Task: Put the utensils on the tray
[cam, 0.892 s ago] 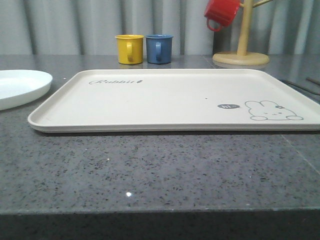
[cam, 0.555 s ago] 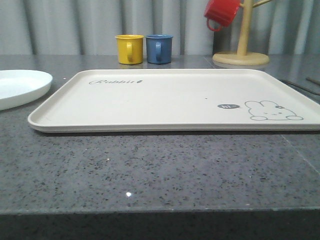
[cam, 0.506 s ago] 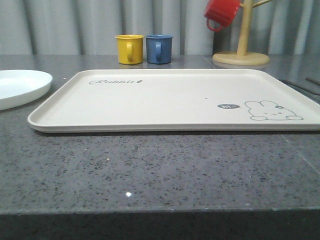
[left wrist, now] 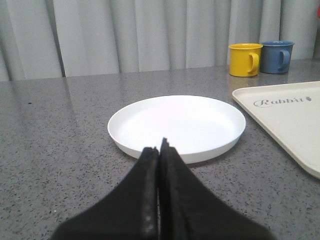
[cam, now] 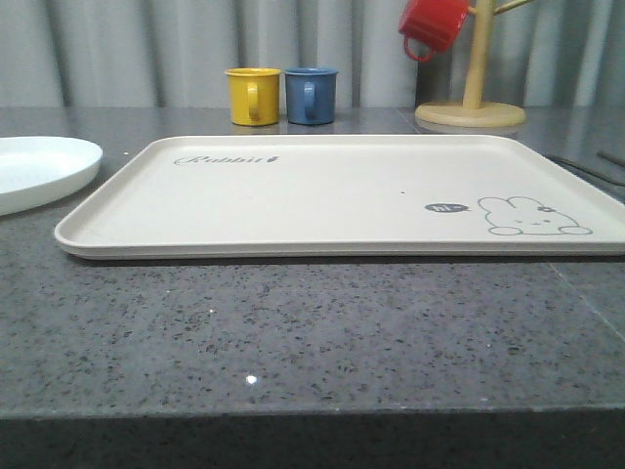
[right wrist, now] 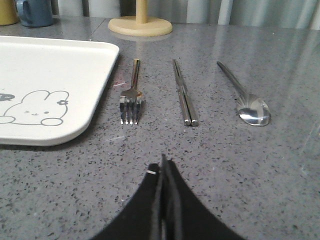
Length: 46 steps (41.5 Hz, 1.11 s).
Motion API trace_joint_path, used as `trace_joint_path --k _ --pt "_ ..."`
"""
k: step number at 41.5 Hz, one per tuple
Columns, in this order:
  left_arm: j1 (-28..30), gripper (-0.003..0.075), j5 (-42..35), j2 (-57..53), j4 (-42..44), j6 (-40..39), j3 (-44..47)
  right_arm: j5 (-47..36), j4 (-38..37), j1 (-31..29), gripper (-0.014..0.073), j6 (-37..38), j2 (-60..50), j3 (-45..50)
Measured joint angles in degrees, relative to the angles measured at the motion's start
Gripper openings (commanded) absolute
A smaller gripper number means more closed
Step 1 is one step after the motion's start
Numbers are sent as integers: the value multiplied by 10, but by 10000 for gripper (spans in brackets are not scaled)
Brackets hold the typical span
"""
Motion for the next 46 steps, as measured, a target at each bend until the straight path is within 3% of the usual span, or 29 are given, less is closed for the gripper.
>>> trace_joint_path --k 14,24,28,35,46 --pt "0 -19 -14 0 0 0 0 -3 0 0 -113 0 0 0" --pt "0 -19 -132 0 0 0 -6 -62 12 0 -113 0 0 -10" --pt "0 -19 -139 0 0 0 -44 -57 16 0 -111 0 0 -52" --pt "0 -19 -67 28 4 0 -161 22 17 0 -111 -1 11 -156" --pt "0 -19 81 182 24 0 -281 137 18 0 -111 -1 149 -290"
